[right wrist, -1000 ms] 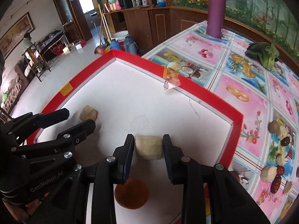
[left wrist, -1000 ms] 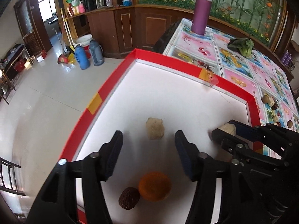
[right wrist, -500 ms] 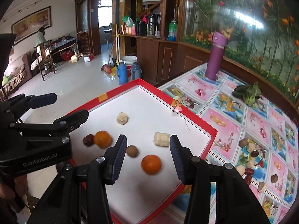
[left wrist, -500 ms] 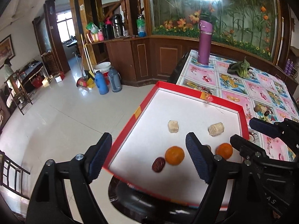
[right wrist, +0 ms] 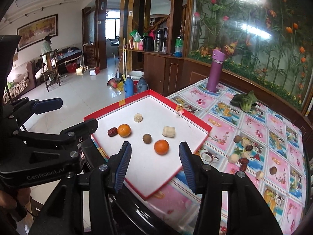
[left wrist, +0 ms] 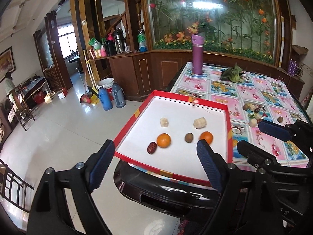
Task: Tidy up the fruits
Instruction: 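Move both grippers back over the remaining white cubes on the table, then grasp a beige round ball with the left gripper while the right gripper grasps a white cube, then carry the ball and cube into the tray and open both grippers, then grasp a dark red date with the left gripper while the right gripper grasps a brown kiwi, then carry the date and kiwi into the tray and open both grippers, then grasp another dark red date with the left gripper while the right gripper grasps a white cube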
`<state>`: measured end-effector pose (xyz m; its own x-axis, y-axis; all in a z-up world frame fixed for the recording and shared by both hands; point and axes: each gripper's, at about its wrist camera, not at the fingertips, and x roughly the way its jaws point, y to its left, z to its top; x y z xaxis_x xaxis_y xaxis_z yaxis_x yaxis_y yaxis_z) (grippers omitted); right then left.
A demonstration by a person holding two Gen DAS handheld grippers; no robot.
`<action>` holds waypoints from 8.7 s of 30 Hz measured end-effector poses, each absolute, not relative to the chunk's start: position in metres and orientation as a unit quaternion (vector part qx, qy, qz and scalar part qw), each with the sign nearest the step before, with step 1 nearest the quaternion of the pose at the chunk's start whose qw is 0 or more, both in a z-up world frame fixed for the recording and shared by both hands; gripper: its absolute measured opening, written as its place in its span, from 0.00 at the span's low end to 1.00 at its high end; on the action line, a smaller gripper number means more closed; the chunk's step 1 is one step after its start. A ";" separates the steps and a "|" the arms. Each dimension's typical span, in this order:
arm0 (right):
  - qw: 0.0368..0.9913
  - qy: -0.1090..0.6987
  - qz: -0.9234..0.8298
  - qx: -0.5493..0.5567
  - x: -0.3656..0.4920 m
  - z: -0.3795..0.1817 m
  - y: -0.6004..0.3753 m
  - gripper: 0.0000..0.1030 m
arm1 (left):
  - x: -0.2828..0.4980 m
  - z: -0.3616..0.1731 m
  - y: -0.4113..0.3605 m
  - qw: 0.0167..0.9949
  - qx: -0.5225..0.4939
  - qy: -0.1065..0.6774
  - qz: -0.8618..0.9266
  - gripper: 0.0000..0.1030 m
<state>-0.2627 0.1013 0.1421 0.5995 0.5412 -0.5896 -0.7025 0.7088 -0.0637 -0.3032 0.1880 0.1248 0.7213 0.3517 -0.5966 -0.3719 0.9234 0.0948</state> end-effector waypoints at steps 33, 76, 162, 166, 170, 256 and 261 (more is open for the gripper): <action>0.880 0.442 0.170 0.036 -0.072 0.065 -0.116 0.54 | -0.083 0.039 0.034 0.891 0.052 0.450 -0.026 0.88; 0.852 0.420 0.311 -0.038 -0.143 0.083 0.040 0.12 | -0.184 0.069 0.127 0.913 -0.034 0.407 0.003 0.28; 0.886 0.446 0.091 0.091 -0.023 0.045 -0.149 0.32 | -0.066 0.018 0.001 0.870 -0.013 0.485 -0.091 0.62; 0.884 0.449 0.097 0.085 -0.021 0.040 -0.147 0.31 | -0.057 0.014 -0.003 0.871 -0.012 0.483 -0.087 0.51; 0.890 0.440 0.099 0.068 -0.021 0.039 -0.144 0.26 | -0.052 0.013 -0.008 0.875 -0.009 0.477 -0.087 0.45; 0.868 0.402 0.289 0.024 -0.081 0.078 0.067 0.33 | -0.144 0.067 0.225 0.895 -0.072 0.410 0.160 0.73; 0.882 0.405 0.237 0.051 -0.065 0.071 0.009 0.35 | -0.138 0.075 0.191 0.902 -0.055 0.410 0.124 0.73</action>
